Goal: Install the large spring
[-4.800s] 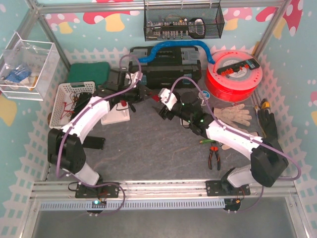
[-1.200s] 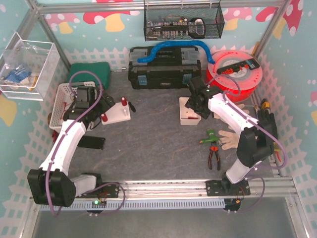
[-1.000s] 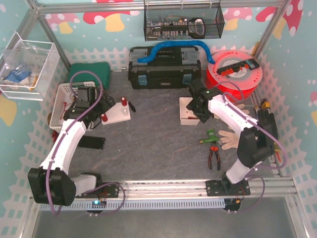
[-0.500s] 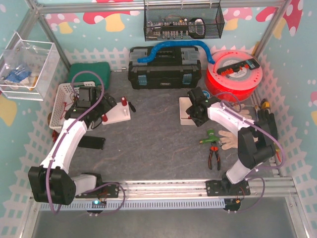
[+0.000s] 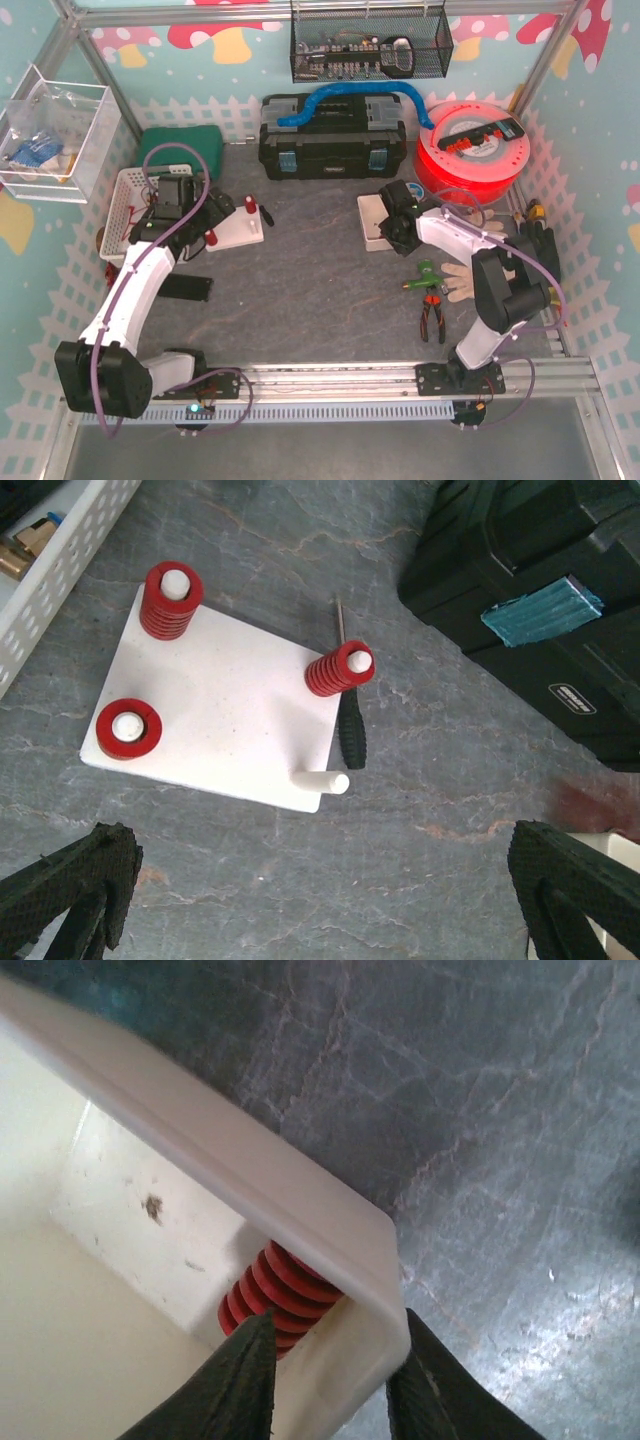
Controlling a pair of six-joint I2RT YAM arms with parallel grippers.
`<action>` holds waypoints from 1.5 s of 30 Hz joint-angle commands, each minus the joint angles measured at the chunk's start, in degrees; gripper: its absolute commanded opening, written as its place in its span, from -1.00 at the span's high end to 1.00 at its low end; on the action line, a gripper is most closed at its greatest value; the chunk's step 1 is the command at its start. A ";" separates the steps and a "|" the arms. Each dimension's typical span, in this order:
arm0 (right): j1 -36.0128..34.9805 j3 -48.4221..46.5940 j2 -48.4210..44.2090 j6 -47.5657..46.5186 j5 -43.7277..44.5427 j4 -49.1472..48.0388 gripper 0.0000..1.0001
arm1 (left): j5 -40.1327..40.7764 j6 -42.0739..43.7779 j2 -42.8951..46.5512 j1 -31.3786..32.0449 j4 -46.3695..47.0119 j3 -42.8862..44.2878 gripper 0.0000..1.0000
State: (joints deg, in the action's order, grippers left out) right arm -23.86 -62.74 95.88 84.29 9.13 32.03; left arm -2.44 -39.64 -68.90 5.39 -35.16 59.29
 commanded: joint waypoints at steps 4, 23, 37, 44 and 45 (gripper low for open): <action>1.18 -2.96 2.02 -13.02 5.76 -1.05 0.51 | -0.59 0.36 1.99 0.41 -0.26 0.87 -0.98; 1.70 -5.74 6.03 -43.63 7.11 -7.83 0.78 | -0.03 1.74 2.76 0.59 -0.45 1.39 -0.98; 1.32 -17.55 5.84 -39.69 1.43 1.80 0.00 | -0.15 2.03 2.81 0.76 -0.49 1.28 -0.98; -1.45 -16.14 6.38 -36.33 1.33 1.87 0.06 | -0.93 1.84 2.81 0.76 -0.53 1.45 -0.99; -1.78 -16.18 6.69 -35.95 1.47 2.00 0.07 | -1.16 1.87 2.81 0.76 -0.57 1.45 -0.99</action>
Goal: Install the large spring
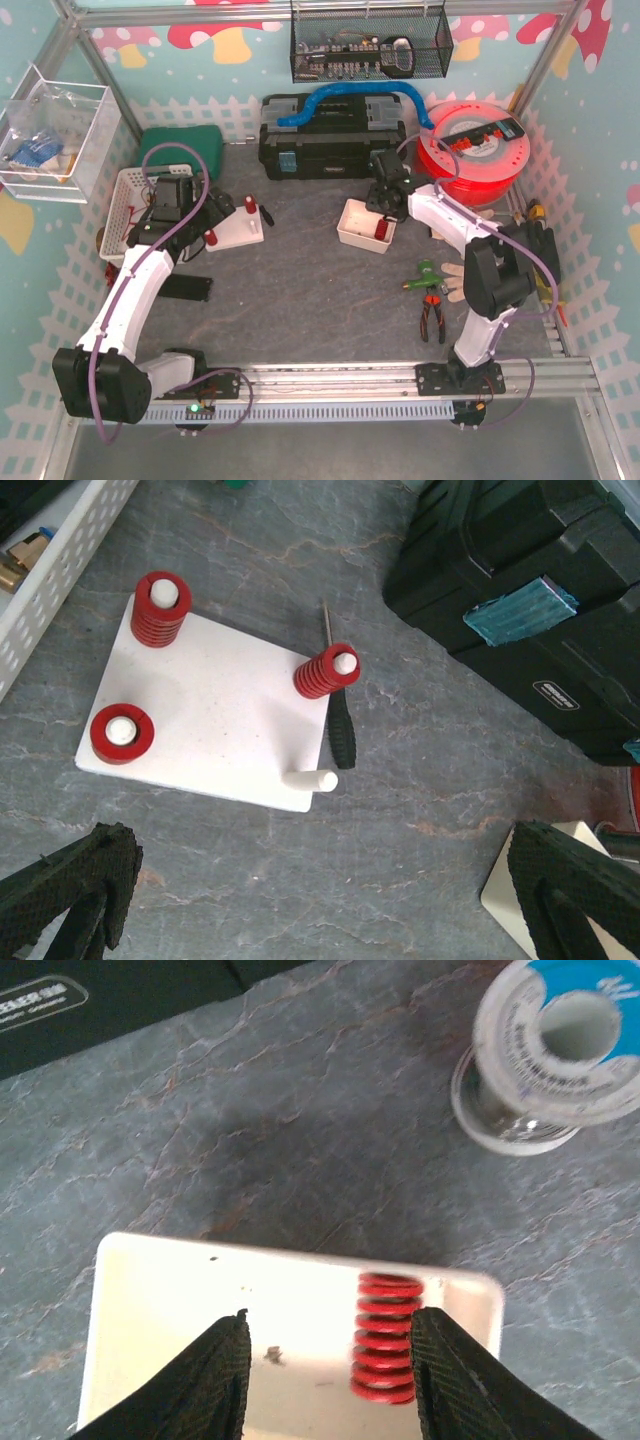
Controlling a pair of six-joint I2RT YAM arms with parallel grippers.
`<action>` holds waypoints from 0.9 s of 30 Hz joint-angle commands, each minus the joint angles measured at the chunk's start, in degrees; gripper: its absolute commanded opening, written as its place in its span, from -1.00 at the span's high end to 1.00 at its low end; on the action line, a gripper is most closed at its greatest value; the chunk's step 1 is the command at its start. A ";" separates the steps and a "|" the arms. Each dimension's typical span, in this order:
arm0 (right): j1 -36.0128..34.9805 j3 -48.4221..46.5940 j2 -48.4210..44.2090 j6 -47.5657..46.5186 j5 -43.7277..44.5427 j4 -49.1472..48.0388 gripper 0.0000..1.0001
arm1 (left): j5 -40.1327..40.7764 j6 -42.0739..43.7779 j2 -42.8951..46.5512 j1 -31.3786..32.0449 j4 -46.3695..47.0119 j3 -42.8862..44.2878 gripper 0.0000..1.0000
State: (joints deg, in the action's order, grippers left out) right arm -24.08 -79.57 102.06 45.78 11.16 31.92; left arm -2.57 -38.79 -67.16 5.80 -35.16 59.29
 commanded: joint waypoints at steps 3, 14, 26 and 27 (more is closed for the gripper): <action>-2.01 0.97 1.76 5.12 0.25 3.67 0.10 | -1.18 0.75 1.30 0.35 -0.60 1.39 -0.98; -2.60 -2.69 11.76 10.62 1.30 10.09 0.05 | 0.06 0.55 1.76 0.35 -2.37 2.53 -0.98; -2.73 -7.68 19.48 8.08 3.12 8.86 0.18 | 0.55 0.51 0.63 0.35 -2.82 3.92 -0.99; -2.73 -7.58 19.37 7.93 3.37 8.63 0.25 | 0.69 0.40 0.62 0.33 -2.93 3.91 -0.99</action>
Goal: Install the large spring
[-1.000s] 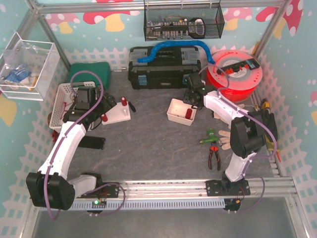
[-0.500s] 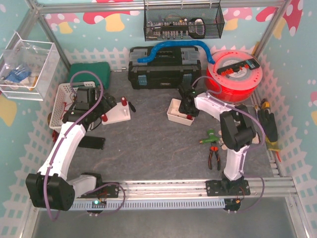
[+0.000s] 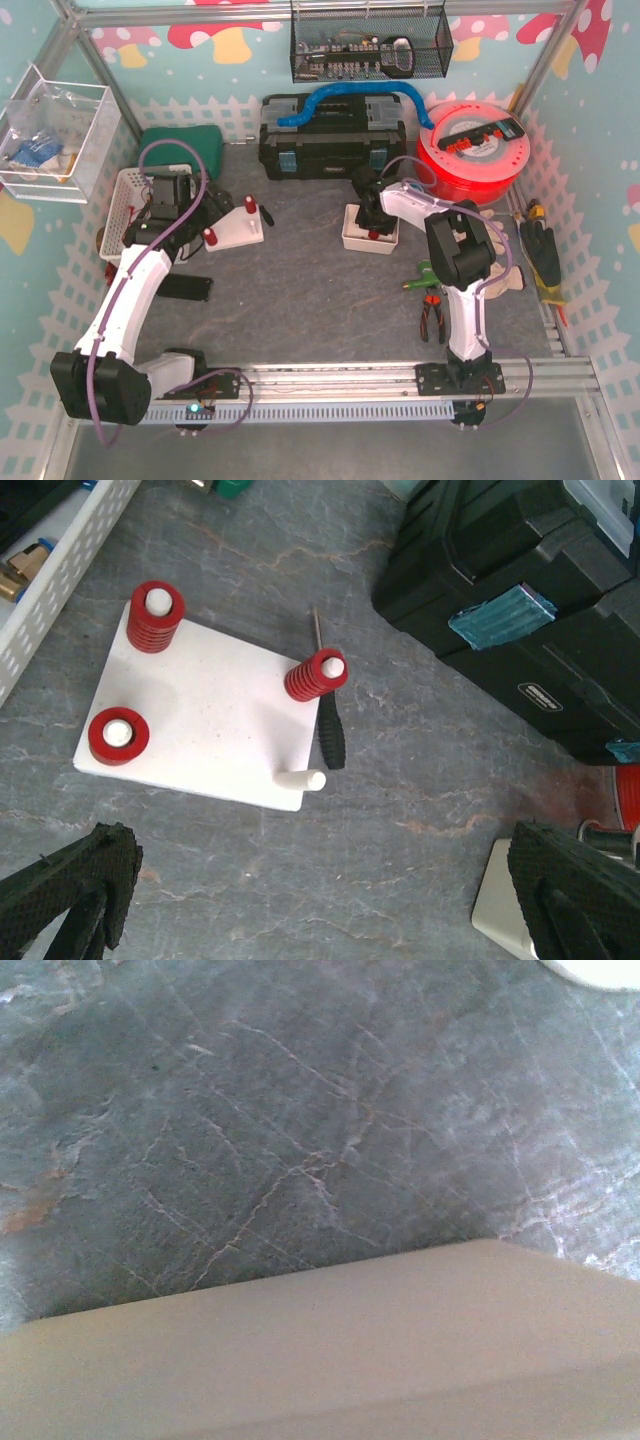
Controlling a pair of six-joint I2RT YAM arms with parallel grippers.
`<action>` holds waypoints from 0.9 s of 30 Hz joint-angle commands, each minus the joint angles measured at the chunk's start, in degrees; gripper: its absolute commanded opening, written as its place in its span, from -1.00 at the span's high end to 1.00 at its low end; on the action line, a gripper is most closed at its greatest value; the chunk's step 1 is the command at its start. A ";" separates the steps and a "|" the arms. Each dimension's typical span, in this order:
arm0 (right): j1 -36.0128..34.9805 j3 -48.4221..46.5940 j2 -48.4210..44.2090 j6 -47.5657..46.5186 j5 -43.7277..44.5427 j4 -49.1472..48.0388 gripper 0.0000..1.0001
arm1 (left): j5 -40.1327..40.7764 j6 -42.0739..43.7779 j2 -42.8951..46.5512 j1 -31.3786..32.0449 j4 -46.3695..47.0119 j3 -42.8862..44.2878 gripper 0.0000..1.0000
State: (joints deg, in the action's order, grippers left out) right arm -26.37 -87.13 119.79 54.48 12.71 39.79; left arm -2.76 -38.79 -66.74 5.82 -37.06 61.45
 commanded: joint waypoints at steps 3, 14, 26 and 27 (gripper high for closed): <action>-0.43 0.50 0.57 -1.58 2.48 -0.37 0.48 | 1.49 -0.15 0.20 0.26 -1.20 1.74 -0.98; -0.43 6.01 -10.37 -8.76 -0.11 -6.18 0.74 | -0.53 -0.65 -0.31 -1.61 -2.68 1.98 -0.99; -1.94 19.81 -30.29 -28.77 -13.86 -24.82 0.80 | -12.39 0.45 1.83 -0.19 7.63 -2.04 -0.79; -2.46 21.26 -31.97 -31.06 -14.41 -26.99 0.80 | -13.46 0.53 1.73 0.32 8.26 -2.11 -0.73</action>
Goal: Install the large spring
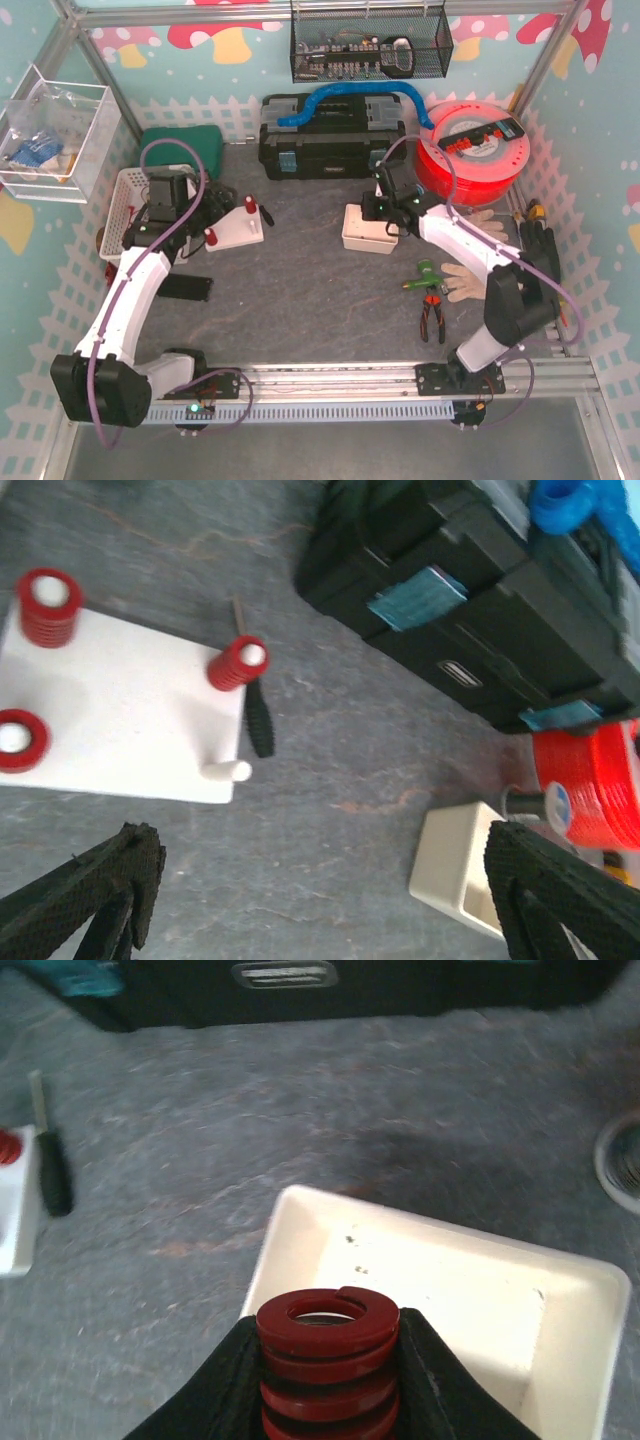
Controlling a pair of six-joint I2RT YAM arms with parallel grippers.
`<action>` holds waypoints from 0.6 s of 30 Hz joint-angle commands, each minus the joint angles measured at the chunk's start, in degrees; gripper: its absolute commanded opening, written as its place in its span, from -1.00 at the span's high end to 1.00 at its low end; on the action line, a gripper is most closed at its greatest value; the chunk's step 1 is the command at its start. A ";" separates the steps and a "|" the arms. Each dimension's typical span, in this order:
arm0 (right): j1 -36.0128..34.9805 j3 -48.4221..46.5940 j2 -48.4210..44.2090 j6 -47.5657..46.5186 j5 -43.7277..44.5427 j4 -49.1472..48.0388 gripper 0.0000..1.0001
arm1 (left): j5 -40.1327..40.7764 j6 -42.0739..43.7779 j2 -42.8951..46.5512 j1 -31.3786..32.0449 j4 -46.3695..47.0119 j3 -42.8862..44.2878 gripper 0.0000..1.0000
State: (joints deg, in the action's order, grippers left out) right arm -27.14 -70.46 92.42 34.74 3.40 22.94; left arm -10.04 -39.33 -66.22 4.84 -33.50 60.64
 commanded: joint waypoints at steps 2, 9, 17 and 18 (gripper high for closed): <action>-2.58 7.33 -7.53 -15.67 -7.39 -14.43 0.80 | -7.80 1.39 0.61 2.49 5.72 -1.25 -0.64; -9.47 19.39 -17.49 -31.63 -12.10 -32.40 0.86 | -16.13 2.55 -4.50 7.13 6.94 2.11 -0.31; -13.94 23.92 -17.80 -36.23 -16.11 -41.57 0.90 | -24.20 4.19 -6.56 14.67 12.50 2.73 0.06; -14.25 24.02 -17.54 -36.34 -16.18 -42.35 0.90 | -25.49 4.05 -6.64 15.21 13.45 2.46 0.07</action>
State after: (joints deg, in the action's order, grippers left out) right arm -39.79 -47.07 74.54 2.55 -10.52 -11.00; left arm -28.69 -36.62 -73.01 18.13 -25.43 61.89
